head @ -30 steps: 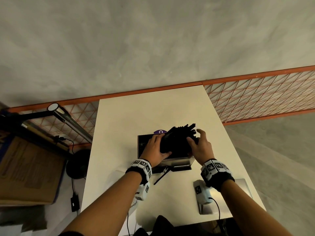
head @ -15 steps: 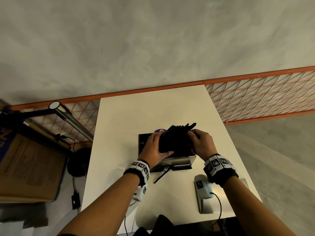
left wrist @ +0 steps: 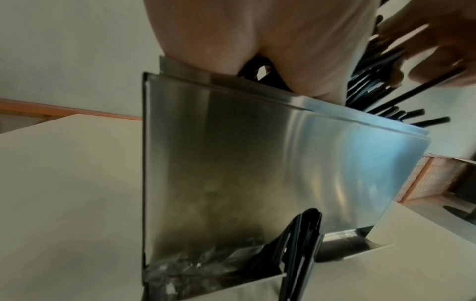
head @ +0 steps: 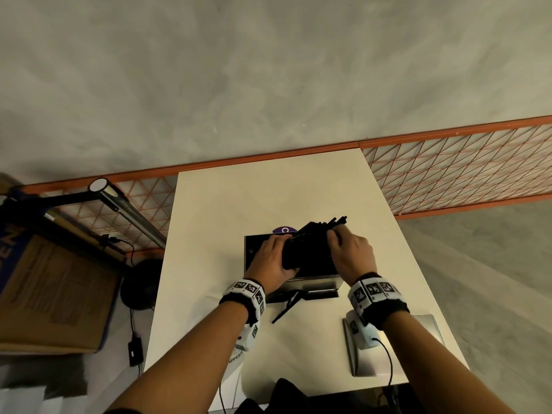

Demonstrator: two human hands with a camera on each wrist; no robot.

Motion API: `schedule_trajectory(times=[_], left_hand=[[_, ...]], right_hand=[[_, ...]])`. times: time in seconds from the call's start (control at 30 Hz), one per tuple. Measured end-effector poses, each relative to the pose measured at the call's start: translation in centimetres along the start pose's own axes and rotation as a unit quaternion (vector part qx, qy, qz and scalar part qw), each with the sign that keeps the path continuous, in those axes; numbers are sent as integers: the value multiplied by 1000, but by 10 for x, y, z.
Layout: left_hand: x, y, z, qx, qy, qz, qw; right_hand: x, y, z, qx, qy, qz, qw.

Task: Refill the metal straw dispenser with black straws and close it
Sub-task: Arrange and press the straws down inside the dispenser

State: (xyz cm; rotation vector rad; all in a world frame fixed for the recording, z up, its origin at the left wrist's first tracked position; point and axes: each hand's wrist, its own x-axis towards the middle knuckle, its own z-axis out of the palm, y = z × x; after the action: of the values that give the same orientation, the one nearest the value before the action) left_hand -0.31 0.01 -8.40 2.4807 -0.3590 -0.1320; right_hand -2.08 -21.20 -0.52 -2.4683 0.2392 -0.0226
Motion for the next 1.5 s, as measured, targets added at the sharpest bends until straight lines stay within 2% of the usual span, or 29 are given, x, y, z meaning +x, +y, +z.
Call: schedule_trajectory(times=[0.1, 0.13, 0.2, 0.27, 0.33, 0.43, 0.53, 0.6, 0.73, 1.0, 1.17, 1.37, 1.5], left_hand=[[7, 5, -3, 48, -41, -4, 998], [9, 9, -4, 70, -52, -5, 996], [13, 19, -5, 109, -69, -3, 992], [16, 27, -5, 122, -81, -3, 989], [17, 30, -5, 112, -80, -10, 990], [10, 22, -6, 52, -45, -15, 997], [-4, 6, -12, -20, -19, -2, 1000], [-12, -1, -13, -50, -13, 9, 999], [-12, 1, -10, -53, -26, 1, 998], [-9, 9, -9, -42, -20, 18, 999], [-8, 11, -10, -46, -27, 3, 999], [-9, 12, -11, -66, -15, -3, 998], [-6, 15, -9, -65, -13, -6, 998]], right_hand=[[12, 7, -11, 41, 115, -5, 992], [19, 10, -12, 71, 132, -1, 989], [33, 14, -11, 123, 107, 19, 987], [41, 9, -4, 143, 28, 40, 988], [42, -1, 5, 129, -42, 26, 990], [36, -6, 10, 107, -53, -7, 993], [35, 0, 5, 139, -63, 47, 987], [36, 3, 5, 143, -88, 63, 984], [38, -3, 13, 134, -131, 41, 981], [46, -14, 19, 148, -155, 18, 977], [41, -13, 21, 150, -123, 1, 981], [33, -8, 14, 238, -62, -9, 969], [33, -6, 19, 276, -66, 16, 959]])
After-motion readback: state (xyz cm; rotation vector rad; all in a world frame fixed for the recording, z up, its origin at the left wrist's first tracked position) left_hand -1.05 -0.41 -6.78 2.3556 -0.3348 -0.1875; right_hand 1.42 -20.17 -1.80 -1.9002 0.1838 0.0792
